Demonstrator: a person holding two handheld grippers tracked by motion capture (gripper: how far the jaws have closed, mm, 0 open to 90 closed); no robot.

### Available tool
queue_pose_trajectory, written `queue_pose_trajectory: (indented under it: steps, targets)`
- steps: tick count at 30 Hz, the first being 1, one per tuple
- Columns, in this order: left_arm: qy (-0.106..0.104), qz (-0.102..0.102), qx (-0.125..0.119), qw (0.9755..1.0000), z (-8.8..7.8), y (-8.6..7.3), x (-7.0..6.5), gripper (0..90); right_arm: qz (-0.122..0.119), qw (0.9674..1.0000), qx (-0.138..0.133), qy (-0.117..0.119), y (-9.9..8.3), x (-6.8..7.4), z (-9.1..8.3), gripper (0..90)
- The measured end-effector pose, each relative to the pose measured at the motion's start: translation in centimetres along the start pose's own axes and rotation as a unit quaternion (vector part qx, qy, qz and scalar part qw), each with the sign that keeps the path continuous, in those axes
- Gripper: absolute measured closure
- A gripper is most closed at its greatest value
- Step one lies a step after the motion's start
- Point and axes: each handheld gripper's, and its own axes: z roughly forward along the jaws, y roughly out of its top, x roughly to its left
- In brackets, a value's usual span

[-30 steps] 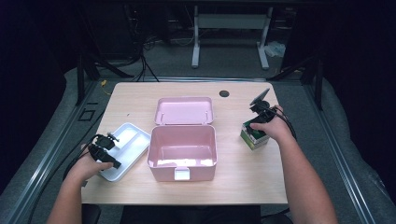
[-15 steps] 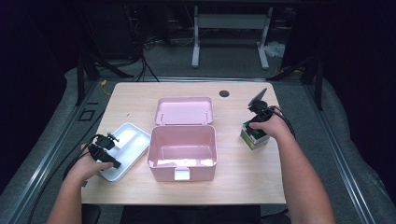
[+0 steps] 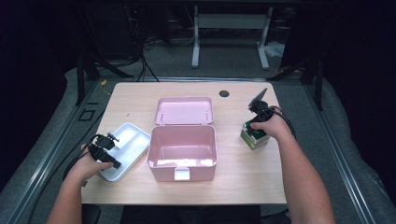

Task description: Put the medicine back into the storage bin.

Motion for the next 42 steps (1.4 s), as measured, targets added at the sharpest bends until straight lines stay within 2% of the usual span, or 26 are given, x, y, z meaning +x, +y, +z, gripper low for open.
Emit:
queue_pose_trajectory:
  steps: [8,9,12,14,17,18,19,21,22,24,25,26,28,30,31,32,33,34,35,36,37,39,40,41,42]
  targets:
    - [0.000,0.002,0.000,1.0000,0.0,0.0,0.0,42.1,-0.002,1.0000,-0.001,0.007,-0.2,0.0,-0.9,15.8]
    - [0.000,0.001,0.000,1.0000,0.0,0.0,0.0,42.1,-0.005,0.9999,-0.002,0.009,-0.3,0.1,-1.6,15.8]
    - [0.000,0.000,0.000,1.0000,0.0,0.0,0.0,42.2,-0.011,0.9999,0.000,0.006,-0.3,0.2,-2.2,15.8]
    - [0.000,0.000,0.000,1.0000,0.0,0.0,0.0,42.0,-0.023,0.9997,0.000,0.004,-0.4,0.5,-3.6,15.9]
    - [0.000,0.002,0.001,1.0000,0.0,0.0,0.0,41.4,-0.031,0.9995,-0.010,0.003,-0.6,0.9,-5.3,15.9]
    - [0.000,0.002,0.001,1.0000,0.0,0.0,0.0,41.4,-0.031,0.9995,-0.010,0.003,-0.6,0.9,-5.3,15.9]
    - [0.000,0.002,0.001,1.0000,0.0,0.0,0.0,41.3,-0.037,0.9991,-0.017,0.007,-0.8,1.1,-6.3,16.0]
    - [0.000,0.002,0.001,1.0000,0.0,0.0,0.0,41.3,-0.045,0.9988,-0.019,0.006,-0.9,1.4,-7.3,16.0]
    - [0.000,0.002,0.001,1.0000,0.0,0.0,0.0,41.3,-0.045,0.9988,-0.019,0.006,-0.9,1.4,-7.3,16.0]
    - [0.000,0.002,-0.001,1.0000,0.0,0.0,0.0,41.2,-0.068,0.9975,-0.021,0.001,-1.1,2.0,-8.6,16.1]
    - [0.000,0.002,-0.001,1.0000,0.0,0.0,0.0,41.2,-0.068,0.9975,-0.021,0.001,-1.1,2.0,-8.6,16.1]
    - [0.000,0.002,-0.001,1.0000,0.0,0.0,0.0,41.2,-0.096,0.9951,-0.022,-0.002,-1.2,2.6,-9.4,16.1]
    - [0.000,0.002,-0.001,1.0000,0.0,0.0,0.0,41.2,-0.125,0.9918,-0.023,-0.002,-1.3,3.1,-10.0,16.2]
    - [0.000,0.003,-0.001,1.0000,0.0,0.0,0.0,41.2,-0.161,0.9866,-0.022,-0.002,-1.4,3.8,-10.5,16.2]
    - [-0.001,0.003,-0.002,1.0000,0.0,0.0,0.0,41.2,-0.161,0.9866,-0.022,-0.002,-1.4,3.8,-10.5,16.2]
    - [0.000,0.003,-0.002,1.0000,0.0,0.0,0.0,41.1,-0.195,0.9804,-0.025,-0.008,-1.5,4.4,-11.1,16.2]
    - [0.000,0.003,-0.002,1.0000,0.0,0.0,0.0,41.1,-0.195,0.9804,-0.025,-0.008,-1.5,4.4,-11.1,16.2]
    - [-0.001,0.003,-0.003,1.0000,0.0,-0.1,0.0,41.1,-0.238,0.9708,-0.031,-0.013,-1.6,5.1,-11.5,16.2]
    - [-0.001,0.004,-0.003,1.0000,0.0,-0.1,0.0,41.1,-0.252,0.9671,-0.031,-0.011,-1.6,5.3,-11.7,16.2]
    - [-0.001,0.004,-0.003,1.0000,0.0,-0.1,0.0,41.1,-0.252,0.9671,-0.031,-0.011,-1.6,5.3,-11.7,16.2]
    - [-0.001,0.004,-0.003,1.0000,0.0,-0.1,0.0,41.0,-0.276,0.9606,-0.030,-0.003,-1.7,5.8,-12.0,16.3]
    - [-0.001,0.005,-0.003,1.0000,0.0,-0.1,0.0,41.0,-0.291,0.9564,-0.023,0.001,-1.8,6.3,-12.3,16.3]
    - [-0.001,0.005,-0.003,1.0000,0.0,-0.1,0.0,41.0,-0.291,0.9564,-0.023,0.001,-1.8,6.3,-12.3,16.3]
    - [-0.002,0.006,-0.004,1.0000,0.0,-0.1,0.0,40.9,-0.310,0.9505,-0.019,0.001,-1.8,6.9,-12.6,16.3]
    - [-0.001,0.006,-0.004,1.0000,0.0,-0.1,0.0,40.9,-0.317,0.9483,-0.018,0.006,-1.8,7.2,-12.7,16.3]
